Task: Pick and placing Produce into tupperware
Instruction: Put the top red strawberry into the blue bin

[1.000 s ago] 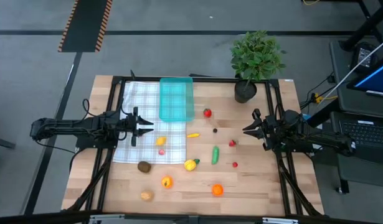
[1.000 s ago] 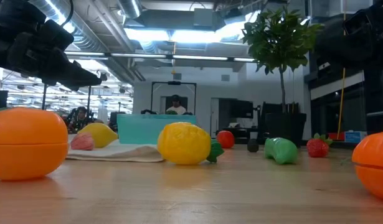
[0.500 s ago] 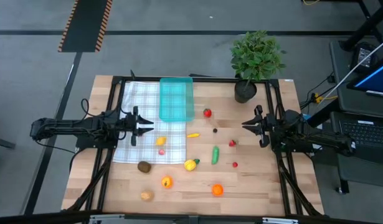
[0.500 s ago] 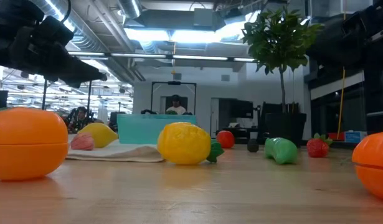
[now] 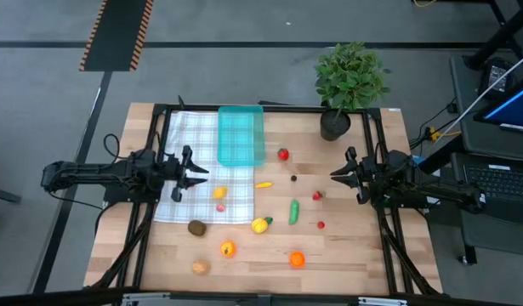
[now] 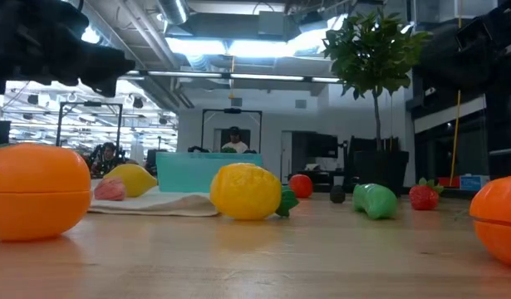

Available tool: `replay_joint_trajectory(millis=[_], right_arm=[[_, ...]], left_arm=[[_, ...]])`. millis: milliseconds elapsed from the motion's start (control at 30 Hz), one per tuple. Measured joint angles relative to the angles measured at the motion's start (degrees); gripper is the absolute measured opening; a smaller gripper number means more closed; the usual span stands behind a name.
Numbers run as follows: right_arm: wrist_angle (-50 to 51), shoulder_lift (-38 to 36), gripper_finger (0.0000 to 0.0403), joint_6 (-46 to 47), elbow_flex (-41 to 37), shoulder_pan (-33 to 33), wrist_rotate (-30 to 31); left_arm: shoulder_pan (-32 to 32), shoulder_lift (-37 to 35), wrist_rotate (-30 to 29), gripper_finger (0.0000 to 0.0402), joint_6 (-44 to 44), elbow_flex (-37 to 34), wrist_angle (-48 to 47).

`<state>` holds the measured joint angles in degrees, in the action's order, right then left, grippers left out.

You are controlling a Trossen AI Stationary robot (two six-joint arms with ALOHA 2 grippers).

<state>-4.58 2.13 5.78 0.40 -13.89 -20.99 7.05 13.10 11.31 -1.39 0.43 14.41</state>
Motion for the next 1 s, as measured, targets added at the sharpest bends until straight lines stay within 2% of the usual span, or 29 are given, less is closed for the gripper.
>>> replay_joint_trajectory(millis=[367, 633, 1000], right_arm=[[0.4, 0.0, 0.006, 0.1, 0.0, 0.0, -2.0], [0.4, 0.0, 0.006, 0.0, 0.0, 0.0, -1.1], [0.3, 0.0, 0.006, -2.2, 0.0, 0.0, -2.0]], left_arm=[[0.0, 2.3, -0.2, 0.0121, 0.0, 0.0, -0.4], [0.0, 3.5, -7.6, 0.0121, 0.5, 0.0, -0.4], [0.1, 3.5, -8.0, 0.012, 2.1, 0.0, -0.4]])
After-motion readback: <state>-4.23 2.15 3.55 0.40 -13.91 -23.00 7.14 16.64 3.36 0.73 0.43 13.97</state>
